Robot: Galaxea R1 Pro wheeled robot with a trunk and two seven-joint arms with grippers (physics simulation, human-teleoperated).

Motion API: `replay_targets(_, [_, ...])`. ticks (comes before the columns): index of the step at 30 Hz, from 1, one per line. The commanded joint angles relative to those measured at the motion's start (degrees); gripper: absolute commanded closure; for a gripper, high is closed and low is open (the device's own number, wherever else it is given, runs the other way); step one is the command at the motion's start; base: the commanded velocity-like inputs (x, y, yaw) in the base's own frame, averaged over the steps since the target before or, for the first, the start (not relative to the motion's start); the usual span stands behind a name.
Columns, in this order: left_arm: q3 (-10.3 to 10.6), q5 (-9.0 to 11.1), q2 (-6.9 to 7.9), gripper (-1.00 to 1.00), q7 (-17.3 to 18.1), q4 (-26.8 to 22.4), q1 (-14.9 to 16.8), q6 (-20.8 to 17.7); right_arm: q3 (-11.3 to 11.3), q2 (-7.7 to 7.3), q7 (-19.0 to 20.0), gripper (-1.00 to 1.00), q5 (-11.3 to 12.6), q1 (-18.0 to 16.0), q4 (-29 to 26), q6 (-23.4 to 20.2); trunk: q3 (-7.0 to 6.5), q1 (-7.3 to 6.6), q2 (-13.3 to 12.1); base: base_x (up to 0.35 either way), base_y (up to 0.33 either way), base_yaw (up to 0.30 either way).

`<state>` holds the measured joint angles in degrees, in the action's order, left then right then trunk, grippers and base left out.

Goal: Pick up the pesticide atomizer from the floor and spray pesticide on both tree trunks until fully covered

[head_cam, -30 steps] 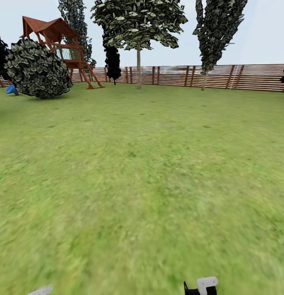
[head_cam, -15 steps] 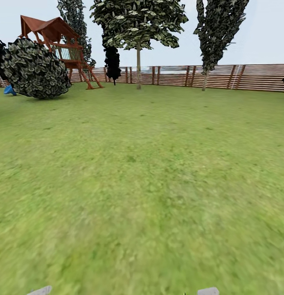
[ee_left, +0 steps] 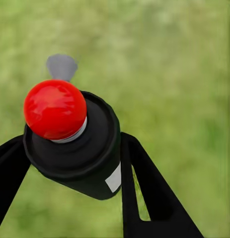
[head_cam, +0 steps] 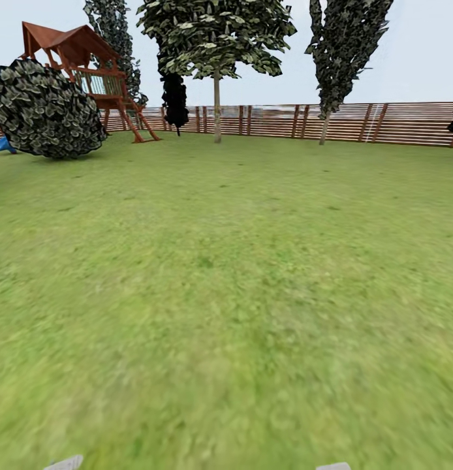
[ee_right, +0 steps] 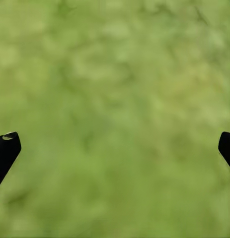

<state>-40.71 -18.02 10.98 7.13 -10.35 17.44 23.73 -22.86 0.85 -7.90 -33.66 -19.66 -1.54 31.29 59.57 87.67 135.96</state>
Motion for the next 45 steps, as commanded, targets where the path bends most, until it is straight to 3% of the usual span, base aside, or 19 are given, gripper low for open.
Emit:
replay_targets(1, [-0.5, -0.3, 0.0, 1.0, 0.3, 0.1, 0.0, 0.2, -0.2, 0.01, -0.4, -1.0, -0.6, 0.0, 0.0, 0.1, 0.05, 0.02, 0.0, 0.338, 0.0, -0.002])
replay_targets(45, [-0.5, -0.1, -0.53, 1.0, 0.3, 0.0, -0.4, 0.3, -0.2, 0.03, -0.4, -1.0, -0.6, 0.0, 0.0, 0.1, 0.05, 0.02, 0.0, 0.338, 0.0, 0.0])
